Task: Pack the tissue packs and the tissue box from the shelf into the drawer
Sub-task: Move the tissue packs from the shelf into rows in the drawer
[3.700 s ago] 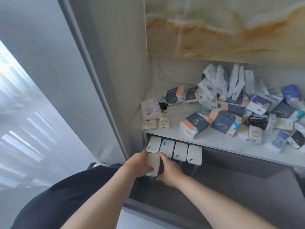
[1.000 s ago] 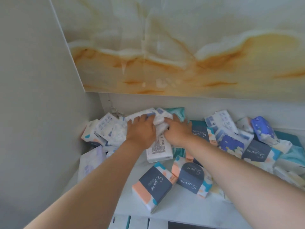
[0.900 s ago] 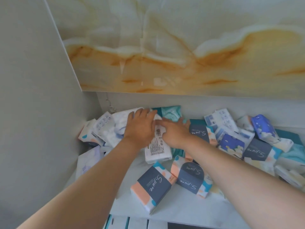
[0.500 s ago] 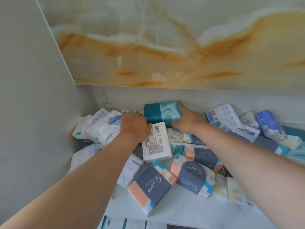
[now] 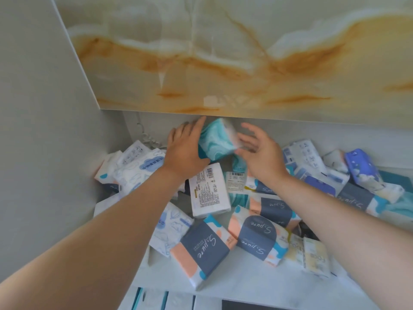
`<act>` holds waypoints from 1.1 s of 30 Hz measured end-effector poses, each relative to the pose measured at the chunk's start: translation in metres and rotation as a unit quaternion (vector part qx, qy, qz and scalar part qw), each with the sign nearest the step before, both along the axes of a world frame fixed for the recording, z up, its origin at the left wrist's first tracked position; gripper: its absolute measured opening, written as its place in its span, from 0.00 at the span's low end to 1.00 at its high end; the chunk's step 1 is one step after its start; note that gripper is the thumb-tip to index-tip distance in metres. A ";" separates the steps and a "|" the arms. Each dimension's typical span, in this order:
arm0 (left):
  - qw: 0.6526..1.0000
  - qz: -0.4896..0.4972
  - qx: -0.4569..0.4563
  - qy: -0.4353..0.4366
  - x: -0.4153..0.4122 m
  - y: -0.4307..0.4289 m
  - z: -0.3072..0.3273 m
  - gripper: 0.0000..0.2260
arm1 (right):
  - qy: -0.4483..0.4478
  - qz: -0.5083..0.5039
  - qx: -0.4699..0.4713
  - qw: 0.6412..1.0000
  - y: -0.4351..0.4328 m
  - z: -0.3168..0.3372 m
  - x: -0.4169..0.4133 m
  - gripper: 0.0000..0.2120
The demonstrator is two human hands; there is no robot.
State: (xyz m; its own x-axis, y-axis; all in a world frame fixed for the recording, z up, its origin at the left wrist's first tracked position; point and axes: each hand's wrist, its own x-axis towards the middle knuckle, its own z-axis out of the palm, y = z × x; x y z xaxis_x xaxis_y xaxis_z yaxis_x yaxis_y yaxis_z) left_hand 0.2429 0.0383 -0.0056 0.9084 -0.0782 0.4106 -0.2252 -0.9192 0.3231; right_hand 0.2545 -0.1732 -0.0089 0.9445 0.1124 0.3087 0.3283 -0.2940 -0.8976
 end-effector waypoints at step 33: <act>0.981 -0.023 -0.165 -0.099 -0.083 0.028 0.013 0.38 | 0.001 0.046 -0.537 0.842 0.026 0.030 -0.020 0.44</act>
